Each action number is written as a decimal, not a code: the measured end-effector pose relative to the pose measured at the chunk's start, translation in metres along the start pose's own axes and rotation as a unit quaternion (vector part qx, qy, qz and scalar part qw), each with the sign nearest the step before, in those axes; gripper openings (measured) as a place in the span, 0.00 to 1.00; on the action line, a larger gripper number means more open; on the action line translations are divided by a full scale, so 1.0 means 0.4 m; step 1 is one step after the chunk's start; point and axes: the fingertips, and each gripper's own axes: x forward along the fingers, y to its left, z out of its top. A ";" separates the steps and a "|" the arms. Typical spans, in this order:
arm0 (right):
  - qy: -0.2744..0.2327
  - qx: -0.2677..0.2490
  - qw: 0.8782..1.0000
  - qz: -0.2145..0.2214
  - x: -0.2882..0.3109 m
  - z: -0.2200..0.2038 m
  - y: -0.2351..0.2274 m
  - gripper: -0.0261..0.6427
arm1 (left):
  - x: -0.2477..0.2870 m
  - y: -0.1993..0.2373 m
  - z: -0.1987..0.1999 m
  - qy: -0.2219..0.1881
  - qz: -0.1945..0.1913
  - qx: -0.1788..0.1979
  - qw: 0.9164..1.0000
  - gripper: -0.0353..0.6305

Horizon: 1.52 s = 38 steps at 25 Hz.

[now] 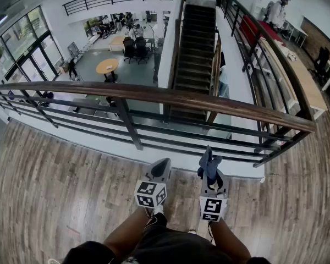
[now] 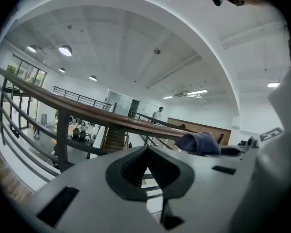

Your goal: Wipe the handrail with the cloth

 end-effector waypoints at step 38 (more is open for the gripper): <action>0.058 -0.018 0.990 0.125 1.027 0.536 0.584 0.21 | 0.171 0.902 0.586 -0.034 0.142 0.096 0.985 0.05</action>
